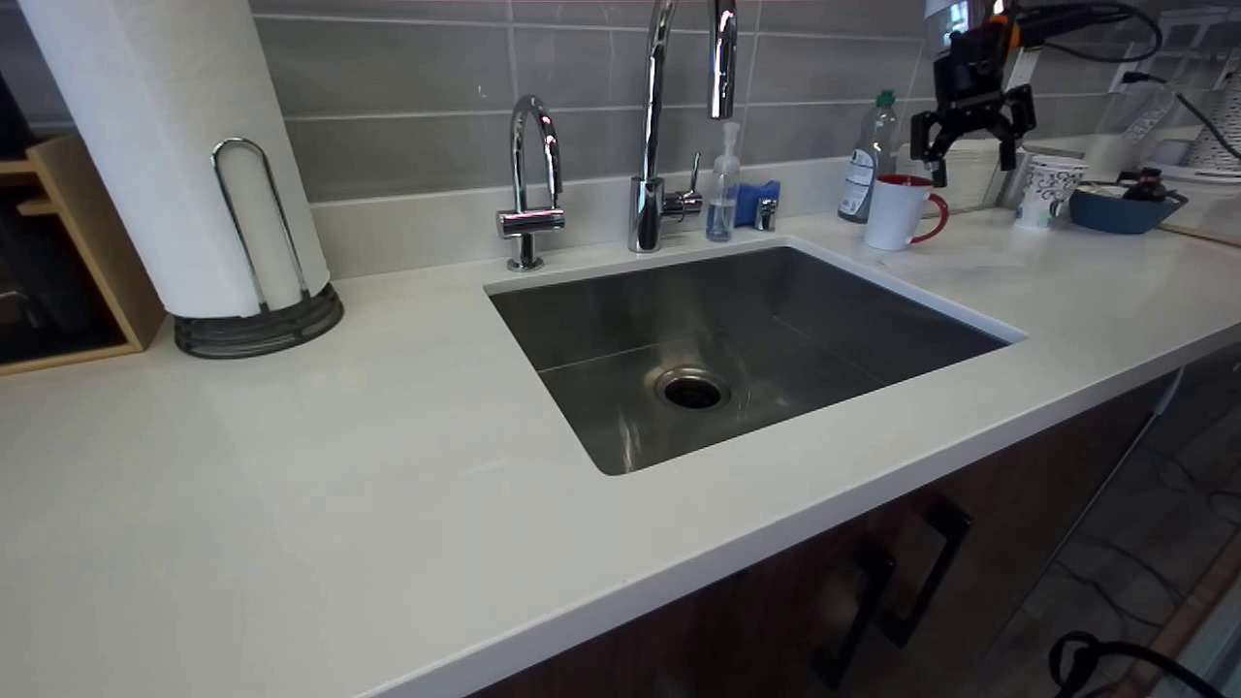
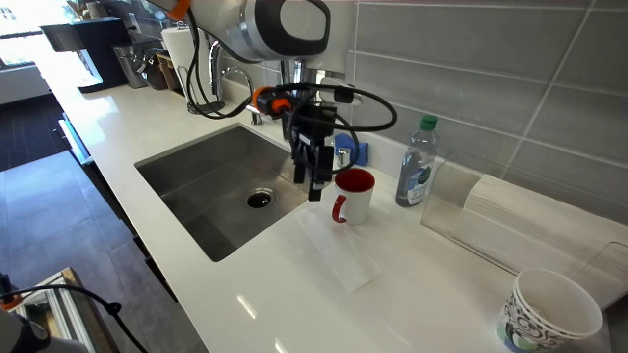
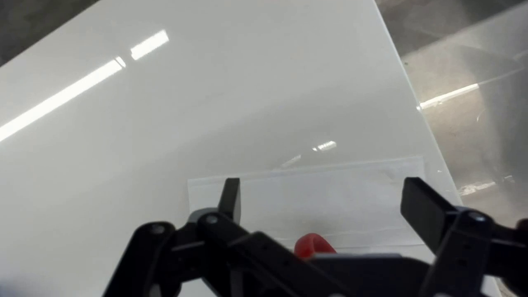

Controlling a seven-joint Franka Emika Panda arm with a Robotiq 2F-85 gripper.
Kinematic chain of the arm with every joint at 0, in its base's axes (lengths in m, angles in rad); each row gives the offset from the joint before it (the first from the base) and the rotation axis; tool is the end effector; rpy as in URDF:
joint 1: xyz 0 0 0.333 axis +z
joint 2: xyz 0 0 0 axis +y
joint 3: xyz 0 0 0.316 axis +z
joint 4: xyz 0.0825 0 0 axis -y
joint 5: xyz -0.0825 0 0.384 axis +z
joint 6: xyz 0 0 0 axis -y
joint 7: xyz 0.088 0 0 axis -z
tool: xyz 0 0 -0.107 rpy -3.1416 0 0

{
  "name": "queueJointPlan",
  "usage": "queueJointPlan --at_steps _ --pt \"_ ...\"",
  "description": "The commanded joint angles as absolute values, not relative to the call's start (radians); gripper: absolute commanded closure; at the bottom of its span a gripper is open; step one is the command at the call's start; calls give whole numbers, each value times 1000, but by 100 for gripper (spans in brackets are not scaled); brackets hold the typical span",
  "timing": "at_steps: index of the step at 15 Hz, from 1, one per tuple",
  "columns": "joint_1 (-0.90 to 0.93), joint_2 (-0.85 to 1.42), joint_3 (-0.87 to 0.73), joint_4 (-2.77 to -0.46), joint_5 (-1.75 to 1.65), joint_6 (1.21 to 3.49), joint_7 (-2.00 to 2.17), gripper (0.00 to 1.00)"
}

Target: Use the serviette to clean a portion of the counter

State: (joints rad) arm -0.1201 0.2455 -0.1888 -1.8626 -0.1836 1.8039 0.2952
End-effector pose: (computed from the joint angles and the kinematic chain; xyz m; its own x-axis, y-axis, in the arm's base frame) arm 0.5508 -0.1867 0.3697 0.8196 -0.5252 -0.2287 -0.4611 -0.8418 0.2806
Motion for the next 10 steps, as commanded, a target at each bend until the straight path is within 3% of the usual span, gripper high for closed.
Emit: queueJointPlan --at_steps 1,10 --pt "-137 181 -172 -2000 -170 2006 181 0" --pt "-231 46 -188 -2283 135 2377 -137 0"
